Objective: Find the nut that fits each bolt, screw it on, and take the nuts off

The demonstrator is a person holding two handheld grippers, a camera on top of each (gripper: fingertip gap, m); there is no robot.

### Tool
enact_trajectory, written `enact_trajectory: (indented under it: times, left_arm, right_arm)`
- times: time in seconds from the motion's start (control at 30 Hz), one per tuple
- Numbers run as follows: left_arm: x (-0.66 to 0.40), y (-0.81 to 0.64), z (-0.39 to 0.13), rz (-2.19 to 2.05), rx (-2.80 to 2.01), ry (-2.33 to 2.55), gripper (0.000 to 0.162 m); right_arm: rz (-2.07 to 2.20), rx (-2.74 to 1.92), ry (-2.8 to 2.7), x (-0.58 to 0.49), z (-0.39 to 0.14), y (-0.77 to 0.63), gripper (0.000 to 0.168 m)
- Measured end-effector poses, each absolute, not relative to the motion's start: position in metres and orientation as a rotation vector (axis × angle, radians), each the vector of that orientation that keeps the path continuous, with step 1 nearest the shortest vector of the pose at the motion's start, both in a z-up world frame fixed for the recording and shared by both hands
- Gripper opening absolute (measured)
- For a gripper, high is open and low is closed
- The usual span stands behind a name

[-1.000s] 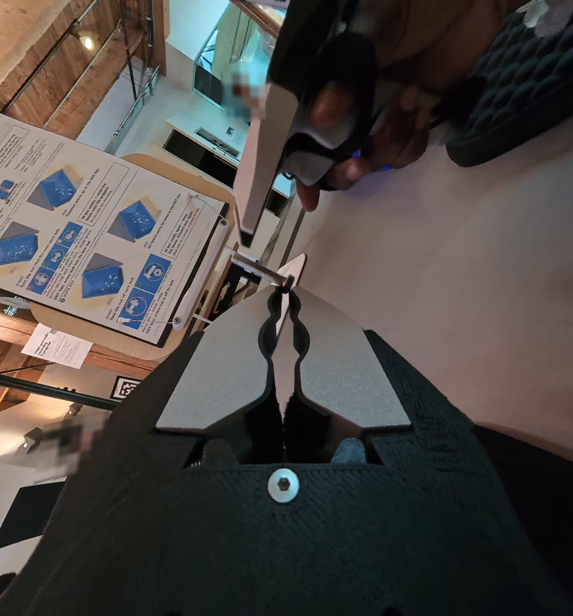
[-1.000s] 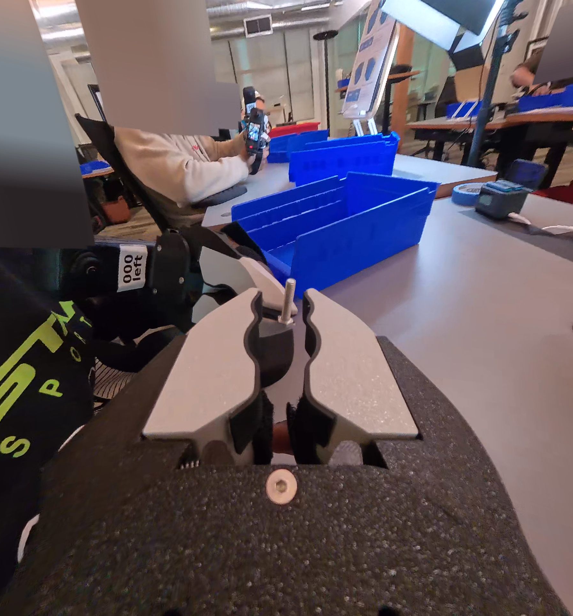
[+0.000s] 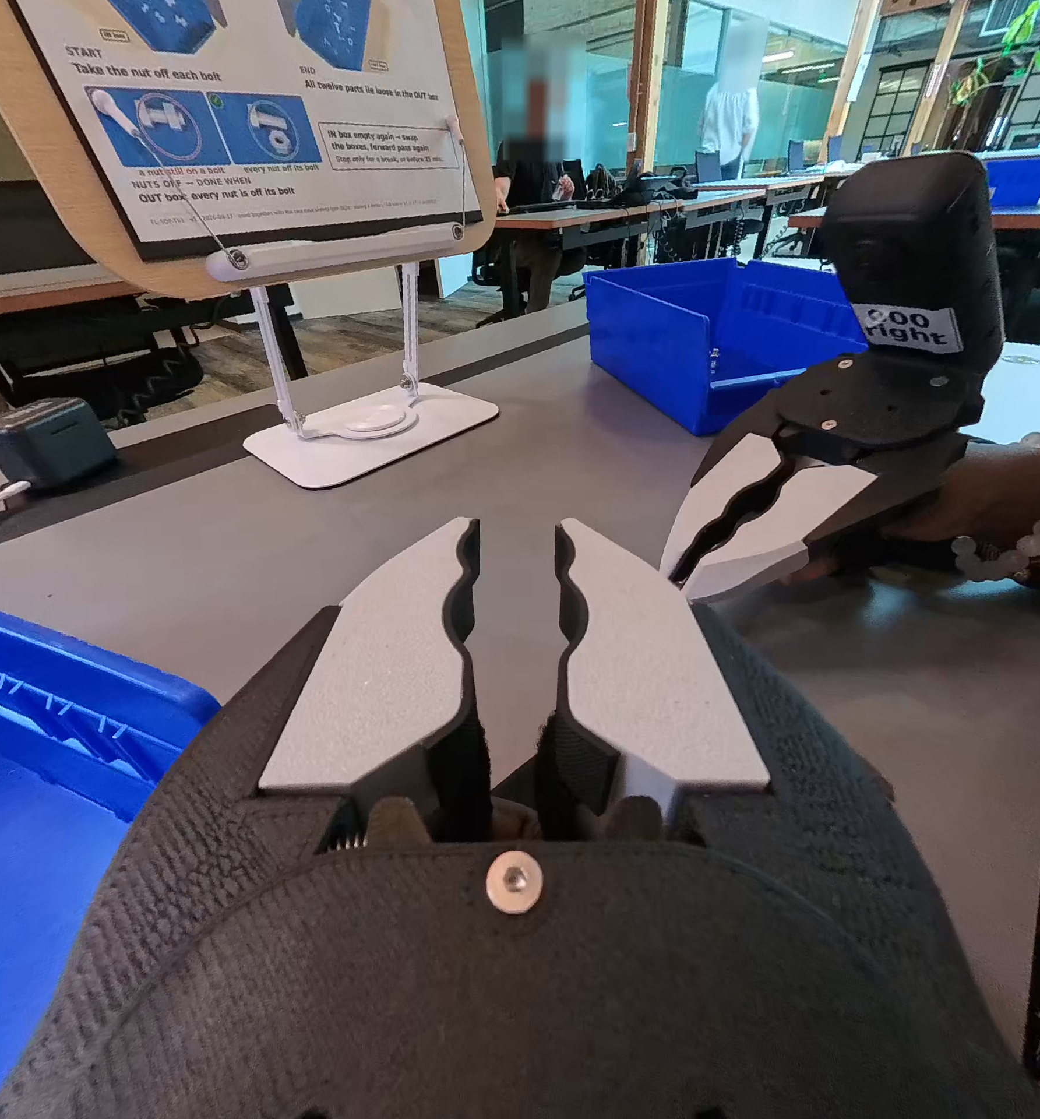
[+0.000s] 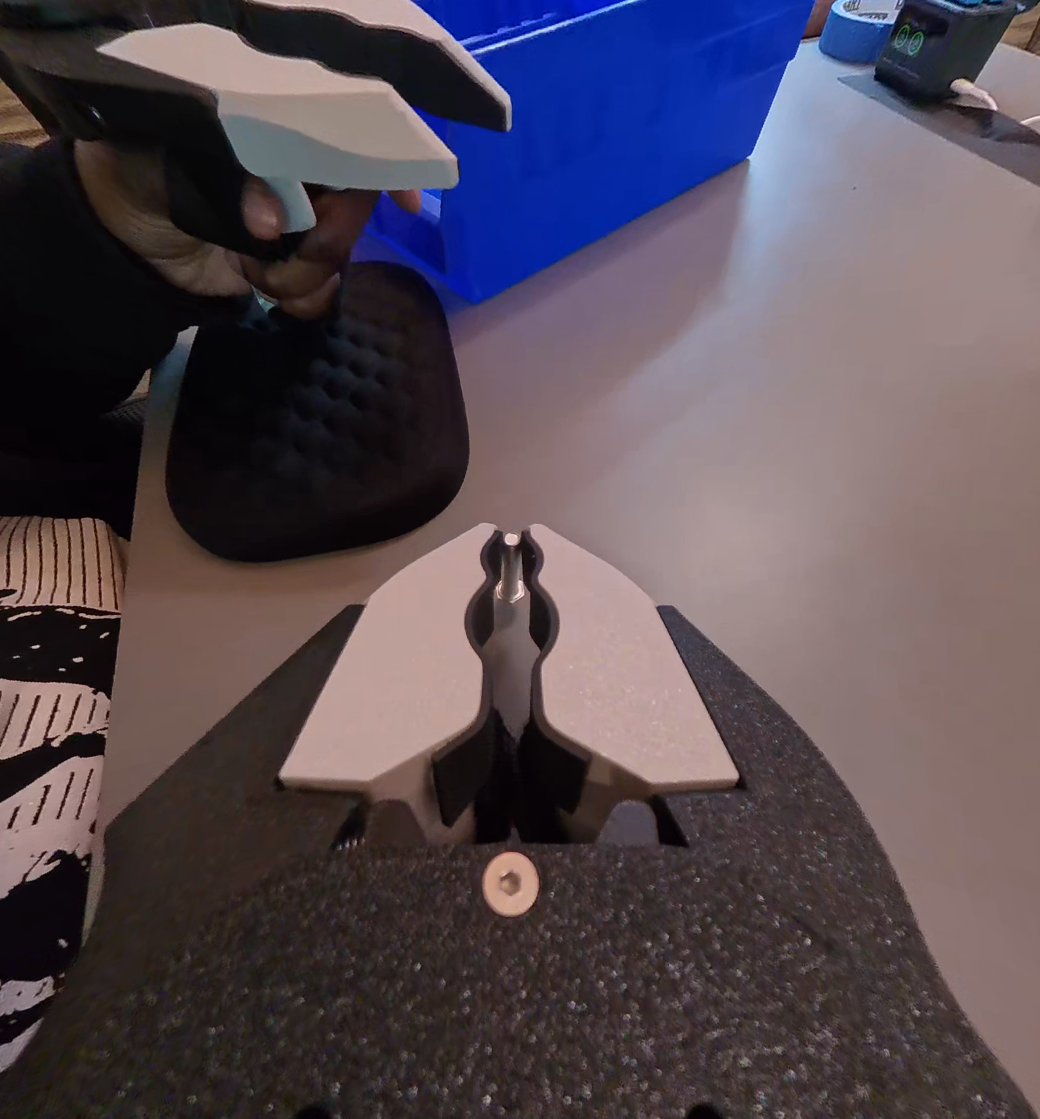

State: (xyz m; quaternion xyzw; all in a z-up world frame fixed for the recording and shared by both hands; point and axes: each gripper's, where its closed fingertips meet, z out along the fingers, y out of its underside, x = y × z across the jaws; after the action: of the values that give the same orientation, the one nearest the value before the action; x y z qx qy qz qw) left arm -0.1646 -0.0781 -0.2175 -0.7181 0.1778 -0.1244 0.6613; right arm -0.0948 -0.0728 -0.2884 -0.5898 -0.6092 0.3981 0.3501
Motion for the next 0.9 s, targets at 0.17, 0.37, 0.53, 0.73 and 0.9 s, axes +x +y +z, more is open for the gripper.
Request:
enact_trajectory:
  times: [0.17, 0.37, 0.53, 0.73, 0.9]
  left_arm:
    - [-0.164, -0.078, -0.219, -0.262, -1.629, 0.417, 0.024]
    - [-0.170, -0.083, -0.210, -0.249, -1.630, 0.413, 0.024]
    - [-0.209, -0.098, -0.189, -0.280, -1.731, 0.328, 0.025]
    - [-0.301, -0.114, -0.216, -0.012, -2.218, 0.325, 0.031]
    - [-0.358, -0.127, -0.255, 0.251, -2.641, 0.513, 0.029]
  right_arm:
    - [1.002, -1.535, -1.616, -0.094, -0.293, -0.075, 0.008]
    - [1.016, -1.545, -1.577, -0.092, -0.286, -0.073, 0.016]
    - [1.080, -1.501, -1.400, -0.071, -0.242, -0.061, 0.024]
    - [1.006, -1.528, -1.194, -0.011, -0.220, -0.022, 0.027]
    - [0.979, -1.588, -1.102, 0.027, -0.229, -0.003, 0.027]
